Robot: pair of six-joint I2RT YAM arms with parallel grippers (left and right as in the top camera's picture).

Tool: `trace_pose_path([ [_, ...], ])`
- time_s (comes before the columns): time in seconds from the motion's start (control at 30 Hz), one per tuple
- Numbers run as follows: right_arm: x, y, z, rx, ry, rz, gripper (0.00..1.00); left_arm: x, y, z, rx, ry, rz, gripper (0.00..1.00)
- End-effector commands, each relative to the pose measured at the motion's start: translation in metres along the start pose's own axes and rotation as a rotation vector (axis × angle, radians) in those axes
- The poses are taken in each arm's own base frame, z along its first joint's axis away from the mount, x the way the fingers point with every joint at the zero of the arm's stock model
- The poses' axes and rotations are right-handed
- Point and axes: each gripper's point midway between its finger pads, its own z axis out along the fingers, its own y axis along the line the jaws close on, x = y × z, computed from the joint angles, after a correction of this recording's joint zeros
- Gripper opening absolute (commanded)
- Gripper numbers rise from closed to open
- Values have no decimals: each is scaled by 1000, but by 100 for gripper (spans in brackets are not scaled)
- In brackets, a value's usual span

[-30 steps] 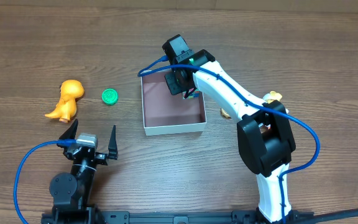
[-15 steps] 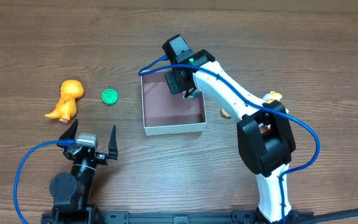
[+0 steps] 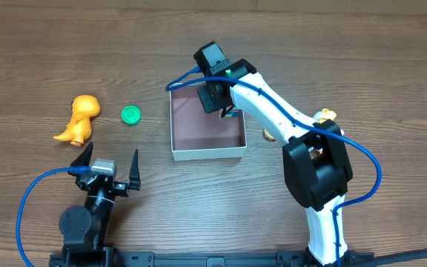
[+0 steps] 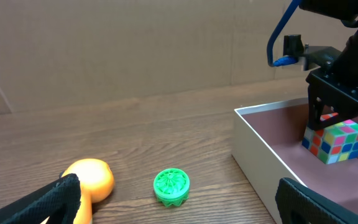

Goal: Pack container
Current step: 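Open the right gripper to release the cube inside the box, then lift the right gripper and move it over the white plush duck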

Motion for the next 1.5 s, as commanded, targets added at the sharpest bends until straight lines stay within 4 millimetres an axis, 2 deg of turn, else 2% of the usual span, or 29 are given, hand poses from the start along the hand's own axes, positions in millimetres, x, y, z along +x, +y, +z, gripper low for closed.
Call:
trace_pose_path([
  [0.0,2,0,-3,6,2,-8,4,0,2,0,-11,-5,9,100],
  [0.2,-4,0,-9,4,-9,-7,4,0,2,0,-11,-5,9,100],
  [0.43,-30,2,-46,-4,-57,-2,4,0,2,0,-11,-5,9,100],
  [0.57,-50,2,-81,-13,-105,3,8,0,2,0,-11,-5,9,100],
  [0.67,-65,1,-122,-20,-153,7,9,0,2,0,-11,-5,9,100],
  [0.73,-68,-7,-147,-14,-169,18,15,0,2,0,-11,-5,9,100],
  [0.9,-65,-47,-198,47,-191,76,29,0,2,0,-11,-5,9,100],
  [0.93,-64,-56,-206,64,-196,90,35,0,2,0,-11,-5,9,100],
  [1.0,-57,-82,-221,118,-195,153,63,0,2,0,-11,-5,9,100],
  [1.03,-52,-95,-226,146,-187,193,69,0,2,0,-11,-5,9,100],
  [1.13,-43,-127,-235,191,-178,290,98,0,2,0,-11,-5,9,100],
  [1.27,-33,-171,-256,187,-214,423,100,0,2,0,-11,-5,9,100],
  [1.37,-23,-194,-272,165,-233,452,100,0,2,0,-11,-5,9,100],
  [1.43,-11,-205,-279,130,-223,429,100,0,2,0,-11,-5,9,100],
  [1.47,1,-214,-282,130,-205,436,100,0,2,0,-11,-5,9,100],
])
